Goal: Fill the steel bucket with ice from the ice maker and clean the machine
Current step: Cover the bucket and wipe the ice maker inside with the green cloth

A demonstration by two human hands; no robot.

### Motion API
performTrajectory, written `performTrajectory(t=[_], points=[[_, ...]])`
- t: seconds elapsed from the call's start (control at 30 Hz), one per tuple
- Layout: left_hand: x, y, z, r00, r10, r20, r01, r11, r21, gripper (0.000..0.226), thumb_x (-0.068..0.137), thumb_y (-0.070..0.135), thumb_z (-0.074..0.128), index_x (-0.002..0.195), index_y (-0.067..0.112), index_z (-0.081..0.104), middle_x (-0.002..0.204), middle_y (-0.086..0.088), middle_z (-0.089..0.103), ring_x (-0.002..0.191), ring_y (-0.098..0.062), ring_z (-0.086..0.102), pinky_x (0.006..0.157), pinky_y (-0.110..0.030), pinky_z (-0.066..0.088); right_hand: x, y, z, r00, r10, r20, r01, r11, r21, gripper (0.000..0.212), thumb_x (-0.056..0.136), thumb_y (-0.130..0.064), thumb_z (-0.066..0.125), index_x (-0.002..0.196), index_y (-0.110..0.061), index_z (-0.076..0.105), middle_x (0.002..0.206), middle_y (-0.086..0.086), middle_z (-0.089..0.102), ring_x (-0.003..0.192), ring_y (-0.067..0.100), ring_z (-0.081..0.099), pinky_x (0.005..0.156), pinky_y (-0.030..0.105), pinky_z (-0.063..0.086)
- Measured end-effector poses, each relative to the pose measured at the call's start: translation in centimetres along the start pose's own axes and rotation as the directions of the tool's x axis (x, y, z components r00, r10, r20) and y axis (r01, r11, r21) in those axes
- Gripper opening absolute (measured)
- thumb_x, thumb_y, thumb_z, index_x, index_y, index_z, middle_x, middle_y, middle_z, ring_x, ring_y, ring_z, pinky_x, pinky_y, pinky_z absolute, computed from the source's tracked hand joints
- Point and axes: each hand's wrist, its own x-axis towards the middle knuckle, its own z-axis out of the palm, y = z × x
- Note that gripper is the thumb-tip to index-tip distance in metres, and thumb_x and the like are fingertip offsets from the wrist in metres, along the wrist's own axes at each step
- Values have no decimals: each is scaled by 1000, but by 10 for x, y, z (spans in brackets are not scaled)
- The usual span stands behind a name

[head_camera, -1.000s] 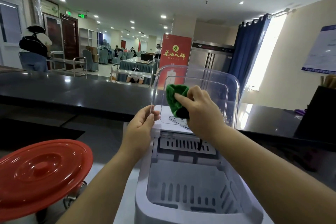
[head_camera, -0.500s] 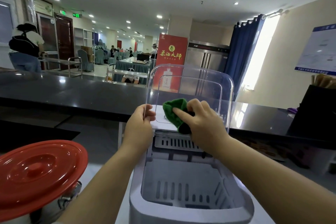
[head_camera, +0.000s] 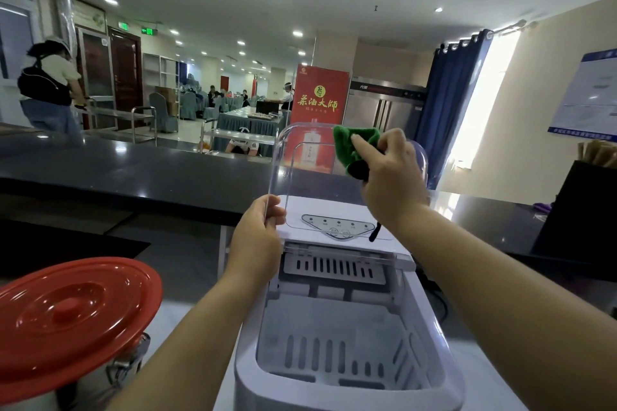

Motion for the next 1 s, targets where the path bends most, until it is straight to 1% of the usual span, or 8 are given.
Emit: performTrajectory(t=[0.33,0.4,0.47,0.6,0.67,0.73,0.87,1.0], points=[[-1,-1,0,1000,6,-7,-6,999,39,31,99,4,37,120,21,51,99,5,61,102,-13,58,74,-15,42,-41,-27,1,928,-279,247,243,955,168,60,60,0,82,117,-9,66,92,18,55,73,35,53,51,41,53],[-2,1,-1,1000,22,6,-22,998,61,40,99,8,38,137,21,43,100,7,60,102,-11,57,80,-20,40,-55,-25,-2,898,-339,280,299,938,175,63,55,-3,86,115,-10,67,89,16,55,69,31,52,49,33,49],[-3,3,-2,999,44,25,-46,996,73,50,100,11,38,147,26,28,101,6,59,98,-5,55,77,-15,38,-67,-21,-5,865,-393,313,347,917,194,63,54,-2,84,115,-10,67,88,16,54,68,30,51,48,35,49],[-3,3,-1,996,81,37,-85,988,129,60,100,13,39,149,37,13,104,3,59,94,-4,55,74,-18,39,-69,-9,-10,839,-440,319,414,898,150,60,58,-2,80,116,-11,66,94,14,48,68,31,51,47,35,48],[-1,2,0,996,75,44,-81,985,151,62,99,13,39,149,37,12,105,1,58,91,-9,55,71,-20,41,-62,-3,-12,847,-441,295,428,897,113,58,59,-4,79,115,-12,66,97,9,40,69,30,50,49,35,47],[-1,3,1,997,66,48,-73,985,160,62,99,14,40,150,36,12,105,-1,57,89,-13,55,71,-23,41,-53,3,-14,873,-412,260,409,910,66,57,60,-6,81,114,-11,67,97,12,47,70,31,51,51,37,50],[-2,4,4,996,54,64,-64,984,168,64,99,14,41,151,33,10,107,-5,53,86,-15,53,71,-23,44,-31,16,-15,948,-268,174,275,961,-17,52,66,2,78,117,-5,65,94,20,55,74,38,52,59,48,55],[-3,3,4,996,51,71,-63,981,182,65,99,14,42,151,31,8,108,-5,50,88,-11,51,70,-17,40,-9,31,-17,991,-120,64,125,989,-76,55,65,10,76,118,0,64,93,25,54,75,42,51,59,48,53]])
